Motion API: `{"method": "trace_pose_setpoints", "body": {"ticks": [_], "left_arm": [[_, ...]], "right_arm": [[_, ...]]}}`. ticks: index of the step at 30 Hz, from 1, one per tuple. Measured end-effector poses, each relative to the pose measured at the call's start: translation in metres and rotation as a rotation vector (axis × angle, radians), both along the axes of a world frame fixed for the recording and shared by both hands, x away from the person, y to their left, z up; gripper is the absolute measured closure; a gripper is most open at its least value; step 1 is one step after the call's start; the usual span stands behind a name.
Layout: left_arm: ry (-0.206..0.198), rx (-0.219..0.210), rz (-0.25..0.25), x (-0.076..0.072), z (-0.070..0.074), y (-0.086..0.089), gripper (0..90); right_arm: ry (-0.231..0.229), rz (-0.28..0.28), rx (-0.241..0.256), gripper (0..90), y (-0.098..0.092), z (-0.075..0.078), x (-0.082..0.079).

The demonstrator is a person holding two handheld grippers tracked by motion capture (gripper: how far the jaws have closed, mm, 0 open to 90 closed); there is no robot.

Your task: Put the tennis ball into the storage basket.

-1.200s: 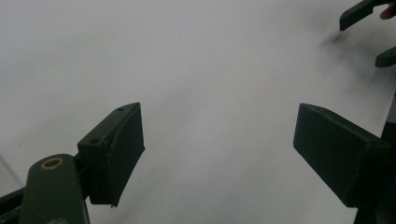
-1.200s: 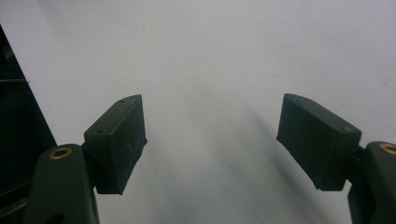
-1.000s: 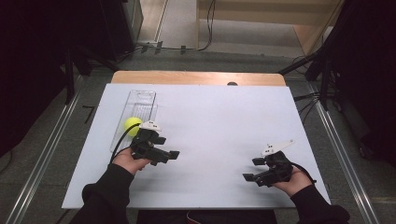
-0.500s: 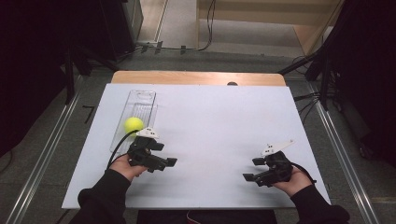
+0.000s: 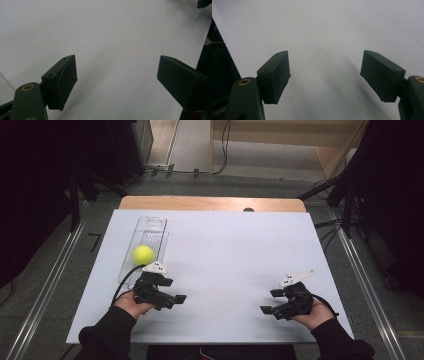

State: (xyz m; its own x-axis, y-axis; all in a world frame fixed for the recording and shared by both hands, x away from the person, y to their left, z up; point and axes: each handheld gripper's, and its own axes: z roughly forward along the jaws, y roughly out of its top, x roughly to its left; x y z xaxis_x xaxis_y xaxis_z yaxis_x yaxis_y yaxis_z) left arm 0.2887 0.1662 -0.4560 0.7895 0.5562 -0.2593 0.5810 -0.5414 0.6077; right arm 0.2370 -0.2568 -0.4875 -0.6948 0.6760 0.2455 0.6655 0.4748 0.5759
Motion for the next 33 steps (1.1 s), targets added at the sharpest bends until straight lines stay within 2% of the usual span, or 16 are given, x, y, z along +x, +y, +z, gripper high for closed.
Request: {"method": "trace_pose_setpoints", "body": {"ticks": [6,9,13,33], "left_arm": [[-0.014,0.017,-0.011,-0.0033,-0.0015,0.0018,16.9],[-0.018,0.008,-0.014,-0.0055,-0.0028,0.0012,16.9],[-0.025,0.024,-0.035,-0.0081,-0.0038,-0.0001,16.6],[-0.026,0.016,-0.040,-0.0099,-0.0034,0.0023,16.7]], "right_arm": [[-0.001,0.000,-0.001,21.6,-0.0003,-0.0001,0.0002],[-0.001,0.000,-0.001,21.7,-0.0003,-0.0001,0.0002],[-0.001,-0.002,-0.001,21.7,-0.0001,-0.0001,0.0002],[0.003,-0.003,-0.003,21.7,0.0001,-0.0002,0.0000]]}}
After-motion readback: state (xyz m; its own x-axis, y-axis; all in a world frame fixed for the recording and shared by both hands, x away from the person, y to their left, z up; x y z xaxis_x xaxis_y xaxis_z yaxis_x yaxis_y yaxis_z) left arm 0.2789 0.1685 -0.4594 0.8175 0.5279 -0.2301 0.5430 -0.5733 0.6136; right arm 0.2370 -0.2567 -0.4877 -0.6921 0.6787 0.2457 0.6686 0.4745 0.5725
